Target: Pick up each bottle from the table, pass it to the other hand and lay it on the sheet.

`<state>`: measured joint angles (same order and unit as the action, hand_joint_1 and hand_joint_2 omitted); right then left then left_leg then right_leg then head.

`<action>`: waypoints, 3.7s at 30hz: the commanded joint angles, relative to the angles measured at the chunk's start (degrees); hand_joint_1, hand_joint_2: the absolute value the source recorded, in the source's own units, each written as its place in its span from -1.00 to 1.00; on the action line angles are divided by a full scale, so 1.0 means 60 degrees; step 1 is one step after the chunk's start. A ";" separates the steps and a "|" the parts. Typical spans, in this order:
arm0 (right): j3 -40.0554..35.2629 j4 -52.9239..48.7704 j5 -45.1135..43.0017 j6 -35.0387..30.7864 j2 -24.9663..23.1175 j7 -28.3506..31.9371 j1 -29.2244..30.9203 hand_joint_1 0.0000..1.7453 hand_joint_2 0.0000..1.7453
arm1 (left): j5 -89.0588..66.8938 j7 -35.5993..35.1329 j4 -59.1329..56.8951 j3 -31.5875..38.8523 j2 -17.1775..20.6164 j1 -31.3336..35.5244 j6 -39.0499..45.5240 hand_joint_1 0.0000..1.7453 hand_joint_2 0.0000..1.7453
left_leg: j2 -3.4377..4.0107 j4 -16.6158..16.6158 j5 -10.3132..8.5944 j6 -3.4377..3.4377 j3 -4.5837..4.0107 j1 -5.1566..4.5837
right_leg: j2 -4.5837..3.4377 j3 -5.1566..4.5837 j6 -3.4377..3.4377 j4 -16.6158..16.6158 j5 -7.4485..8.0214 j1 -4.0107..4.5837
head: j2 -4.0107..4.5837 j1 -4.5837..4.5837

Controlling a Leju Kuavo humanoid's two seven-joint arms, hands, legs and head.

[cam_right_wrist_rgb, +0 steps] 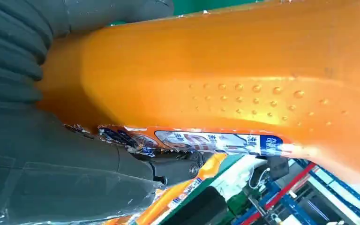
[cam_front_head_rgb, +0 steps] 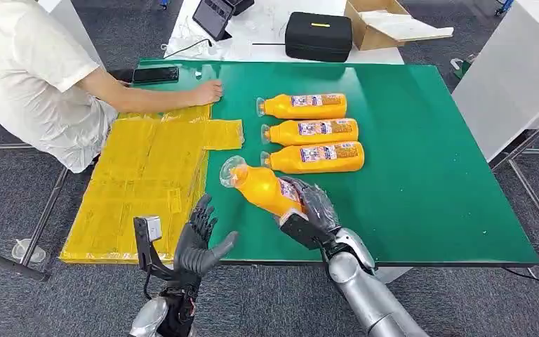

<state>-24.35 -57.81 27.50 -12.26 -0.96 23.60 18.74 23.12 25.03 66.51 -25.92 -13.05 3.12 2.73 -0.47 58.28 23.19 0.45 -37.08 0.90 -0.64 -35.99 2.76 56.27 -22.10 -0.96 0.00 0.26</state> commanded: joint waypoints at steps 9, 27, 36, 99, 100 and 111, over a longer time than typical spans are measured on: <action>-0.2569 0.2799 0.0622 0.1208 -0.1099 -0.0304 0.2113 1.00 1.00 | -0.0210 0.0385 -0.1141 0.0021 -0.0053 0.1060 -0.0346 -1.00 1.00 | 0.0028 -0.0003 0.0003 -0.0001 0.0036 0.0001 | -0.0013 0.0024 -0.0019 0.0001 -0.0007 0.0005 | 0.0000 -0.0004; -0.3169 0.1149 -0.0266 0.0756 -0.0870 0.0043 0.1422 1.00 1.00 | 0.1107 0.0596 -0.1030 0.0511 -0.0127 0.1019 -0.0965 -1.00 1.00 | 0.0004 -0.0003 -0.0002 -0.0002 0.0013 0.0005 | 0.0006 0.0010 -0.0015 -0.0002 -0.0008 0.0007 | 0.0000 0.0000; -0.3303 0.1120 -0.0459 0.0942 -0.0885 0.0202 0.1421 1.00 1.00 | 0.1138 0.0818 -0.1067 0.0533 -0.0155 0.1144 -0.1123 0.38 1.00 | 0.0003 -0.0001 0.0013 0.0003 0.0054 0.0002 | 0.0017 0.0050 -0.0026 0.0002 -0.0025 0.0008 | 0.0000 -0.0004; -0.0591 -0.1281 -0.1517 -0.4623 -0.1364 0.2733 -0.2267 -1.00 -1.00 | -1.4841 -0.1824 -0.7460 0.1636 0.1700 0.5022 0.2207 -1.00 1.00 | 0.0010 -0.0011 -0.0026 -0.0025 0.0014 0.0024 | 0.0010 -0.0001 -0.0050 -0.0002 0.0016 0.0027 | 0.0000 -0.0004; -0.0668 -0.1255 -0.1636 -0.4623 -0.1336 0.2733 -0.2216 -1.00 -1.00 | -1.4755 -0.1936 -0.7533 0.1642 0.1699 0.5110 0.1864 -1.00 1.00 | 0.0012 -0.0008 -0.0018 -0.0024 0.0033 0.0028 | 0.0012 0.0019 -0.0058 -0.0002 0.0007 0.0032 | 0.0000 -0.0004; -0.0708 -0.1140 -0.1548 -0.4623 -0.1367 0.2733 -0.2145 -1.00 -1.00 | -1.4354 -0.1525 -0.7381 0.1615 0.1725 0.5259 0.1674 -1.00 1.00 | 0.0009 -0.0009 -0.0033 -0.0028 0.0028 0.0029 | 0.0006 0.0022 -0.0057 -0.0001 0.0013 0.0031 | 0.0000 -0.0004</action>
<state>-27.47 -68.13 17.94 -39.87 -10.47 39.98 3.61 -63.73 14.27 25.77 -13.40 -4.04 32.79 13.09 -0.53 58.27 22.91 0.24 -37.16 1.09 -0.58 -36.08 2.52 56.29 -21.96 -0.80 0.00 0.24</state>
